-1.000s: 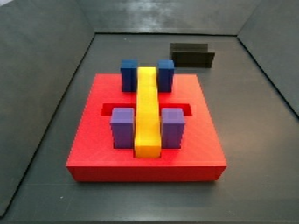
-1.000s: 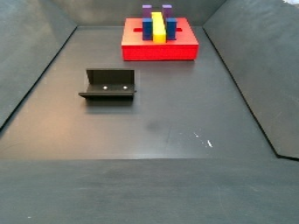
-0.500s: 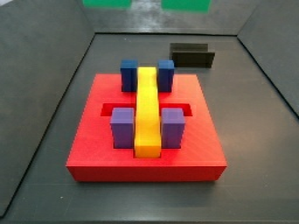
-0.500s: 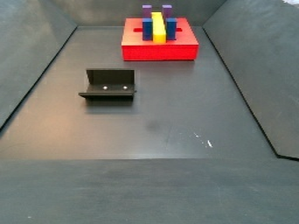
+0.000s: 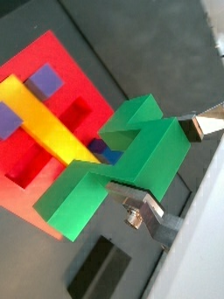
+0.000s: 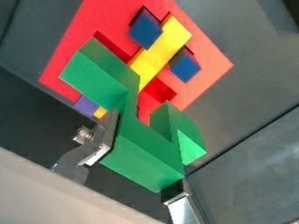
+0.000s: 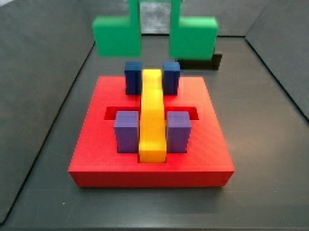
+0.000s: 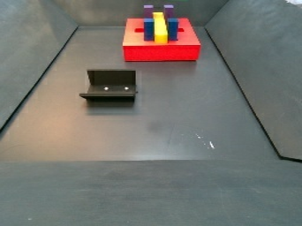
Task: Pick up the green object. Move up. Move to above the board. Insert the green object.
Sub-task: Insert the green object.
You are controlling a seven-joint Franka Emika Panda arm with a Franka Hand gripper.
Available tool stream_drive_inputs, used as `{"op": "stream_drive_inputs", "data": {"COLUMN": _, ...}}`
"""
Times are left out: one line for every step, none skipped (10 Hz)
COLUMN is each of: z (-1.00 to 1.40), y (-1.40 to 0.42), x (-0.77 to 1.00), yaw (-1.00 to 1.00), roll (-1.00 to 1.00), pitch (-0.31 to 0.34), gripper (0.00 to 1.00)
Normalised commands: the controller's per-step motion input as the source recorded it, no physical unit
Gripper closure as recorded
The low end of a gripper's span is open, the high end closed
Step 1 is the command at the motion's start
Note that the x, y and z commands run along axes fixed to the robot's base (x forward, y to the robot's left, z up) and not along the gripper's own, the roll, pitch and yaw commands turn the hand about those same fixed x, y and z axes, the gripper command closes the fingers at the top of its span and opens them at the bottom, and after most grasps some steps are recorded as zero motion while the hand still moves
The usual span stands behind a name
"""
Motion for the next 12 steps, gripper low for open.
{"op": "stream_drive_inputs", "data": {"z": -0.68, "y": -0.28, "x": 0.3, "yaw": 0.0, "roll": 0.27, "pitch": -0.027, "gripper": 1.0}}
{"op": "stream_drive_inputs", "data": {"z": -0.63, "y": -0.23, "x": 0.21, "yaw": 0.01, "roll": 0.26, "pitch": -0.034, "gripper": 1.0}}
{"op": "stream_drive_inputs", "data": {"z": -0.55, "y": -0.12, "x": 0.15, "yaw": 0.0, "roll": 0.15, "pitch": -0.066, "gripper": 1.0}}
{"op": "stream_drive_inputs", "data": {"z": -0.41, "y": 0.0, "x": 0.12, "yaw": 0.0, "roll": 0.01, "pitch": -0.117, "gripper": 1.0}}
{"op": "stream_drive_inputs", "data": {"z": -0.27, "y": 0.0, "x": 0.0, "yaw": 0.0, "roll": 0.0, "pitch": -0.117, "gripper": 1.0}}
{"op": "stream_drive_inputs", "data": {"z": -0.11, "y": 0.0, "x": 0.0, "yaw": 0.0, "roll": 0.0, "pitch": -0.039, "gripper": 1.0}}
{"op": "stream_drive_inputs", "data": {"z": -0.15, "y": 0.0, "x": 0.0, "yaw": 0.0, "roll": -0.02, "pitch": -0.069, "gripper": 1.0}}
{"op": "stream_drive_inputs", "data": {"z": -0.22, "y": 0.0, "x": 0.0, "yaw": 0.04, "roll": -0.03, "pitch": -0.079, "gripper": 1.0}}
{"op": "stream_drive_inputs", "data": {"z": -0.27, "y": -0.03, "x": 0.0, "yaw": 0.08, "roll": -0.03, "pitch": -0.097, "gripper": 1.0}}
{"op": "stream_drive_inputs", "data": {"z": -0.2, "y": -0.03, "x": 0.0, "yaw": 0.08, "roll": -0.01, "pitch": -0.08, "gripper": 1.0}}
{"op": "stream_drive_inputs", "data": {"z": -0.13, "y": -0.01, "x": 0.0, "yaw": 0.05, "roll": -0.02, "pitch": -0.064, "gripper": 1.0}}
{"op": "stream_drive_inputs", "data": {"z": -0.01, "y": 0.0, "x": -0.06, "yaw": 0.01, "roll": -0.06, "pitch": -0.084, "gripper": 1.0}}
